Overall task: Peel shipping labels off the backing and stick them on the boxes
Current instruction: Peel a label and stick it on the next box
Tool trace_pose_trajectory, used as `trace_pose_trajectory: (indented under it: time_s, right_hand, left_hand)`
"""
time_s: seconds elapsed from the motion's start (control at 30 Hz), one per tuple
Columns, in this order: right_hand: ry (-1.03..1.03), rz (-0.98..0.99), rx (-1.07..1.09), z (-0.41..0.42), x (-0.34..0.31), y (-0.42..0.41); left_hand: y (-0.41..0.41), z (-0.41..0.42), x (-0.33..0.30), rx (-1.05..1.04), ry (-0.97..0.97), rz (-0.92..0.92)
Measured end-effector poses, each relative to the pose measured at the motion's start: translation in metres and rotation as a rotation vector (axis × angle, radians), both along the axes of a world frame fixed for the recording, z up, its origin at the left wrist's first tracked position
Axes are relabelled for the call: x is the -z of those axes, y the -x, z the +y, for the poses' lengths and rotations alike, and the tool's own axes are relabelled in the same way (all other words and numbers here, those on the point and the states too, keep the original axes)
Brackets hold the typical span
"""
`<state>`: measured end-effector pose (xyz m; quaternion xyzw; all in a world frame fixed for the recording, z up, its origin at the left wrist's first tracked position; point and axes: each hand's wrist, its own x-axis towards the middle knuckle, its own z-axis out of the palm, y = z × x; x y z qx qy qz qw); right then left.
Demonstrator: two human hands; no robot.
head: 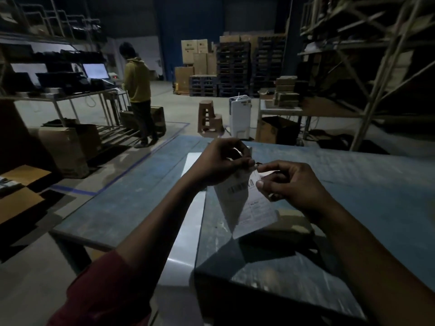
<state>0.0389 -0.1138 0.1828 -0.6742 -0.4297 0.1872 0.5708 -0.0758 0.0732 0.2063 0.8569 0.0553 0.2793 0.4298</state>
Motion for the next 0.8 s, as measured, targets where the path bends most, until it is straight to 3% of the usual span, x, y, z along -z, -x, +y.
trace_pose_trajectory:
  time_s: [0.1, 0.23, 0.4, 0.6, 0.7, 0.8]
  right_hand:
    - [-0.004, 0.052, 0.049, -0.018, 0.007, -0.005]
    - [0.037, 0.105, 0.096, -0.035, 0.012, -0.013]
    - [-0.014, 0.313, 0.247, -0.058, 0.02, -0.029]
    - [-0.017, 0.505, 0.356, -0.073, 0.053, -0.036]
    - [-0.046, 0.543, 0.382, -0.071, 0.062, -0.039]
    - [-0.062, 0.55, 0.408, -0.068, 0.068, -0.04]
  left_hand:
    - [-0.013, -0.01, 0.004, -0.037, -0.062, 0.056]
    - [-0.029, -0.015, 0.004, -0.199, -0.351, 0.134]
    - [-0.024, -0.006, 0.013, -0.192, -0.186, 0.128]
    - [0.012, -0.009, 0.079, 0.034, 0.012, 0.524]
    - [0.009, -0.017, 0.098, 0.022, -0.092, 0.602]
    - [0.003, -0.025, 0.111, -0.035, -0.167, 0.485]
